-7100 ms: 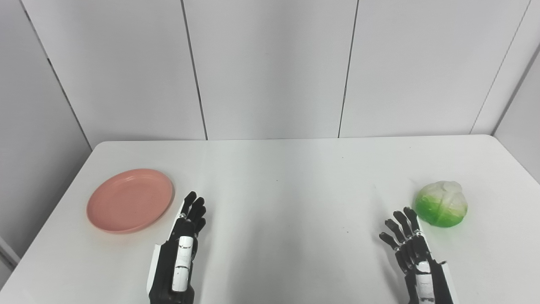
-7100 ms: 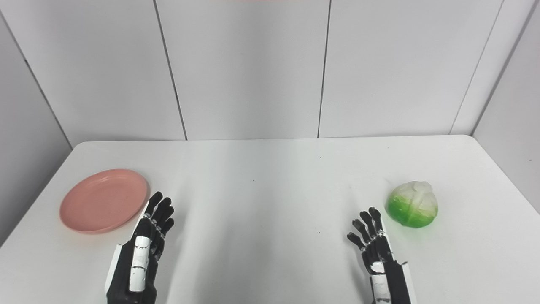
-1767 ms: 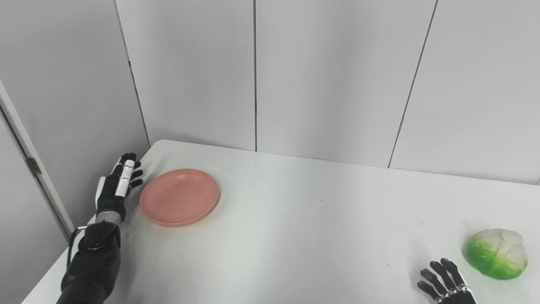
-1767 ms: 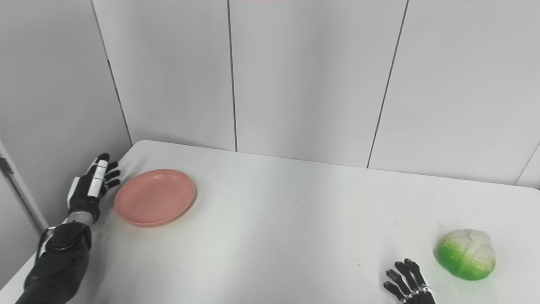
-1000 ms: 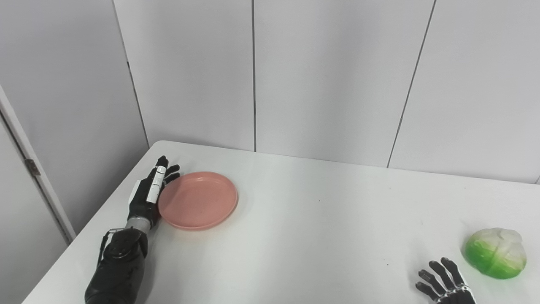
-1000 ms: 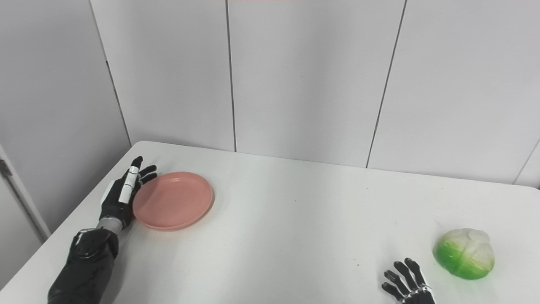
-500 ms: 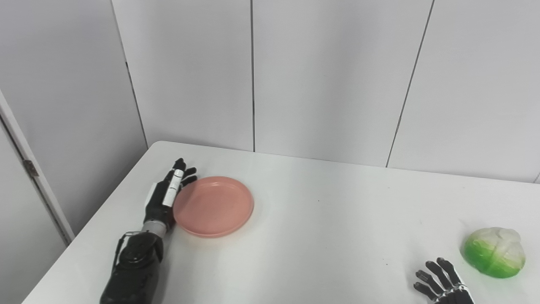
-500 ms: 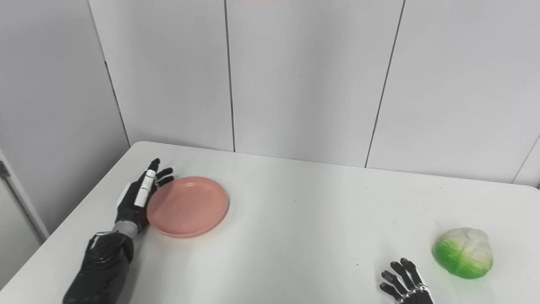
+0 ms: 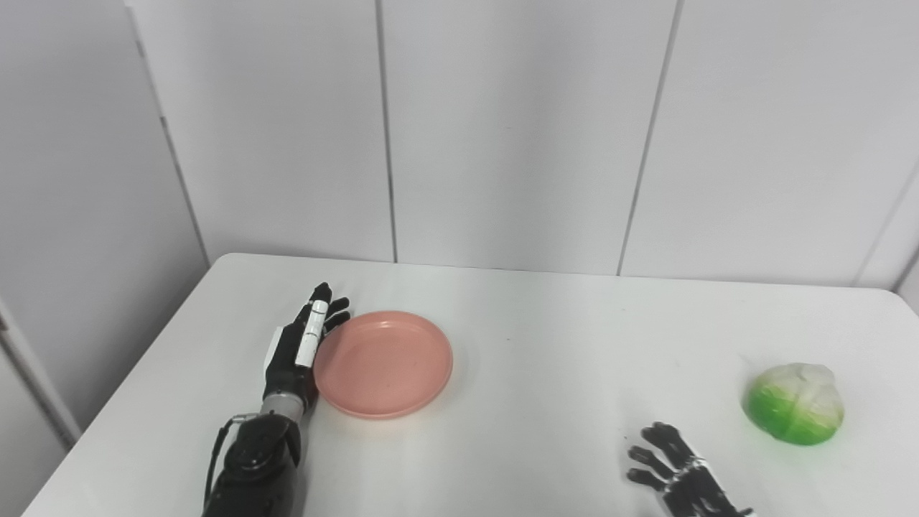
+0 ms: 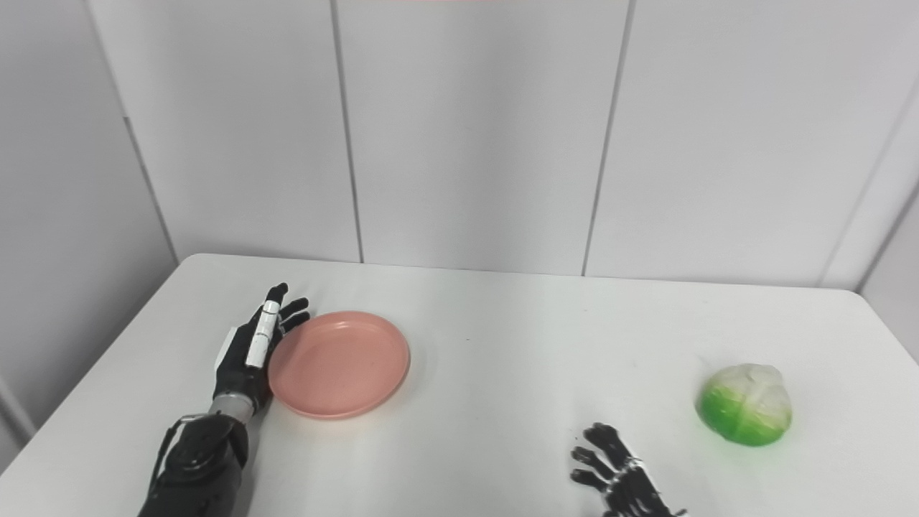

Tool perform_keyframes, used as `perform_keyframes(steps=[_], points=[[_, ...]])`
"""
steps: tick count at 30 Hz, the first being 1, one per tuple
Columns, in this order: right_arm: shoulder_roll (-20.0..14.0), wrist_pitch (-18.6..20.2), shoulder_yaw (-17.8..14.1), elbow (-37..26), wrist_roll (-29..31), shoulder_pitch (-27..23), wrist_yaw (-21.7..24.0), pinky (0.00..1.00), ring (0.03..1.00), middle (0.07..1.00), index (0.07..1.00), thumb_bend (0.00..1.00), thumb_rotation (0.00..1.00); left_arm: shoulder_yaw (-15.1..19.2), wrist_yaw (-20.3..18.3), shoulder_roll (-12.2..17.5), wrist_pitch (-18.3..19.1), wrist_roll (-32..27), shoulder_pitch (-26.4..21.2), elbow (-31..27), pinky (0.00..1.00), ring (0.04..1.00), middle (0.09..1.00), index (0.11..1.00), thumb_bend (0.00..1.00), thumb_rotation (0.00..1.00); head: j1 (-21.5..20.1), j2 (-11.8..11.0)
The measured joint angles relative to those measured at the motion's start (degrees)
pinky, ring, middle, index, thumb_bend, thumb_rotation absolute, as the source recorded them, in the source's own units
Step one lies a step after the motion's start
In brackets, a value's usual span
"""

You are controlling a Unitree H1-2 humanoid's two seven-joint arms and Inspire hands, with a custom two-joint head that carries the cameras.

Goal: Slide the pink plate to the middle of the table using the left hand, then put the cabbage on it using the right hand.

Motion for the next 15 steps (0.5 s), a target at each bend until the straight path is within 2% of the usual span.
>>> perform_keyframes(steps=[8,12,14,15], points=[[0.1,0.1,1.0,-0.1,-2.0,0.0,-1.7,0.73,0.783,0.838,0.825,0.76,0.82,-1.4,-1.2,-1.9,3.7,-0.4,1.6,-4.6,0.83,0.846,0.837,0.899,0.78,0.89,-2.5,-1.0],[0.3,0.1,1.5,-0.1,-3.3,0.0,-2.8,0.72,0.778,0.837,0.825,0.74,0.80,-2.1,-1.5,-3.3,5.5,-0.5,2.4,-6.9,0.84,0.841,0.829,0.894,0.80,0.86,-6.6,0.0],[0.4,0.1,1.9,-0.1,-4.1,0.0,-3.4,0.73,0.783,0.841,0.830,0.73,0.80,-2.3,-1.7,-4.2,6.5,-0.5,2.6,-7.8,0.84,0.839,0.829,0.891,0.79,0.85,-6.6,0.0],[0.4,0.1,2.2,-0.1,-4.4,0.0,-3.7,0.73,0.786,0.844,0.831,0.73,0.79,-2.5,-1.9,-4.6,7.2,-0.5,2.8,-8.5,0.83,0.839,0.830,0.891,0.79,0.86,-7.9,0.7]])
